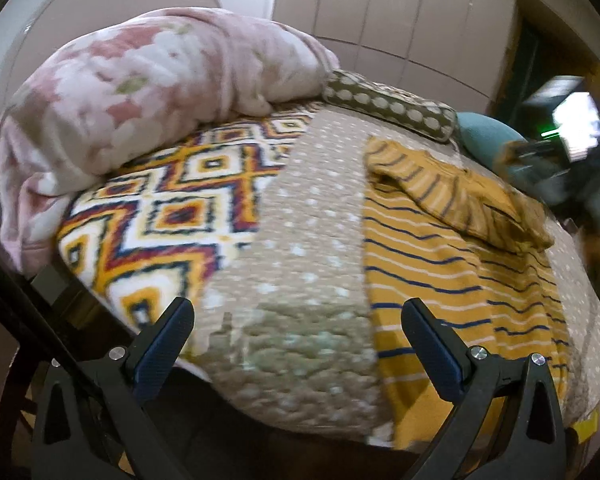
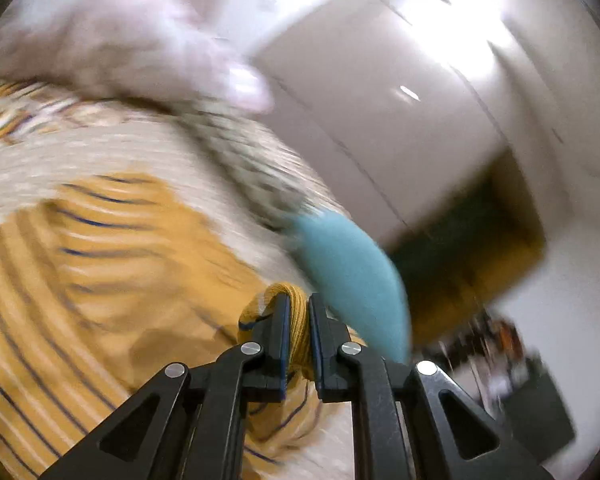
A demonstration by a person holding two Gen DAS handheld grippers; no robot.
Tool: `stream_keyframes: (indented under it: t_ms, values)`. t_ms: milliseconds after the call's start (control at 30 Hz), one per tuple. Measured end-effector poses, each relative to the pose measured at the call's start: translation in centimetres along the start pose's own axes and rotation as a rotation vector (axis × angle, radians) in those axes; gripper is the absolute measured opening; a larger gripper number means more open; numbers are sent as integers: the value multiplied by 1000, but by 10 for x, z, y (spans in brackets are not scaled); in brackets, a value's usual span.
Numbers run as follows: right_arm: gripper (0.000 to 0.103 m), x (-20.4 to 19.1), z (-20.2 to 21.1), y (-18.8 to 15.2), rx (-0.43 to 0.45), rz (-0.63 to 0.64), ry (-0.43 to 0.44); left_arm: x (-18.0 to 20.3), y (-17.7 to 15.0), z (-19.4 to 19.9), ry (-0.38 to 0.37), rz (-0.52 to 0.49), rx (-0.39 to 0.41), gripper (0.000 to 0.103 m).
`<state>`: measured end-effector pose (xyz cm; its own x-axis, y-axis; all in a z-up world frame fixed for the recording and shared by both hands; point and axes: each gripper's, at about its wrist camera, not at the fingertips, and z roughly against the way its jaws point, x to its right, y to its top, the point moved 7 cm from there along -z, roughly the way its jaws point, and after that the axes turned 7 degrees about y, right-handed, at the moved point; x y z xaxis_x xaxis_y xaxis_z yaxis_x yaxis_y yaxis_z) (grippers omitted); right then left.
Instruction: Fold small clothes
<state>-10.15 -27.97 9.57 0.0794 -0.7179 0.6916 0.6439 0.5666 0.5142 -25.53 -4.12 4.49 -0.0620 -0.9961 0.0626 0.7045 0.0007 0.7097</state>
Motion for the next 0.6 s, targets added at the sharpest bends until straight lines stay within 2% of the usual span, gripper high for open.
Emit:
stream_keyframes:
  t_ms: [100,167,233,300,367,467,600]
  values:
    - [11,-91,-24,32,-1,152,59,-19,1,6,26,10,22,103]
    - [26,-140,-32,40,-4,262,40,-30,2,11,41,11,43,103]
    - [51,-175,-31,45,30,340,26,-38,2,15,49,14,61,103]
    - [56,-195,-21,47,58,367,24,-41,2,16,50,19,67,103]
    - [56,-196,-11,47,74,356,41,-41,2,13,44,19,61,103]
    - [62,-177,3,38,79,296,60,-34,-2,8,32,12,40,103]
    - [63,-129,14,9,3,124,89,-21,-6,6,24,-16,26,103]
